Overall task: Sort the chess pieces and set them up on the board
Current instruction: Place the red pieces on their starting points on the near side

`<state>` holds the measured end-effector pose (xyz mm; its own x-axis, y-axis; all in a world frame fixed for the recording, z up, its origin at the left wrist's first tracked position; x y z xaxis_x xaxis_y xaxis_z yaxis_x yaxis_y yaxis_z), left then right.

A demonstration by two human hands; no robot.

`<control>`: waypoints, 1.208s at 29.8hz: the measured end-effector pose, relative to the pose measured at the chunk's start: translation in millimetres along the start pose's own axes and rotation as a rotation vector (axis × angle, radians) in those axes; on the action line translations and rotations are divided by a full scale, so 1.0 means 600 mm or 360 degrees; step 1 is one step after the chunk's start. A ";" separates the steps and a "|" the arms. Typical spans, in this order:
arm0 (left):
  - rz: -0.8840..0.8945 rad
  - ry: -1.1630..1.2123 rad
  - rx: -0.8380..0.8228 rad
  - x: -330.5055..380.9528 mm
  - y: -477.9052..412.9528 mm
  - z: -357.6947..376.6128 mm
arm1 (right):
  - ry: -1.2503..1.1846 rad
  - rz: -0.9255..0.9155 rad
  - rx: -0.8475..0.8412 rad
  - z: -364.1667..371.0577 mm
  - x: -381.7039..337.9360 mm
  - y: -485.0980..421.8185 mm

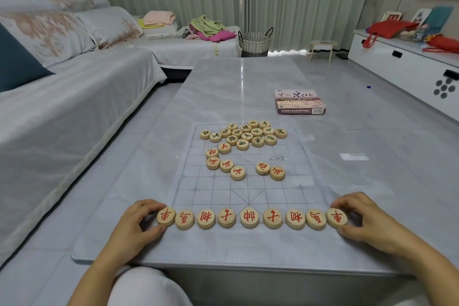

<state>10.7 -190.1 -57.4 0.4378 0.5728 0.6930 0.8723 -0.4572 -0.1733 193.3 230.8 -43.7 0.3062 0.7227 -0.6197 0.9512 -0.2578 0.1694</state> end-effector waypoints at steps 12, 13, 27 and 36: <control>-0.0010 0.0012 -0.0001 0.005 0.002 0.000 | -0.0050 0.0001 -0.0038 -0.003 -0.009 0.005; 0.0002 0.0019 0.0005 0.005 0.002 0.000 | -0.0042 -0.0016 0.0003 -0.005 -0.011 0.005; -0.0038 0.0017 -0.0003 0.007 0.004 0.000 | -0.0085 -0.0005 0.0029 0.001 -0.004 0.000; -0.0091 0.0022 -0.0032 0.007 0.005 -0.001 | -0.0056 0.0040 0.0020 0.002 -0.001 0.000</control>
<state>15.2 -189.4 -54.7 0.3844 0.5887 0.7111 0.8912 -0.4377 -0.1194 193.0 230.0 -44.3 0.3283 0.6931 -0.6418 0.9427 -0.2837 0.1758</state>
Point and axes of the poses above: each hand's wrist, its own y-axis away from the middle knuckle, its own z-axis out of the palm, x = y × z, the point moved 4 cm from there along -y, towards the middle knuckle, and after that the axes turned 2 degrees about y, right-handed, at the moved point
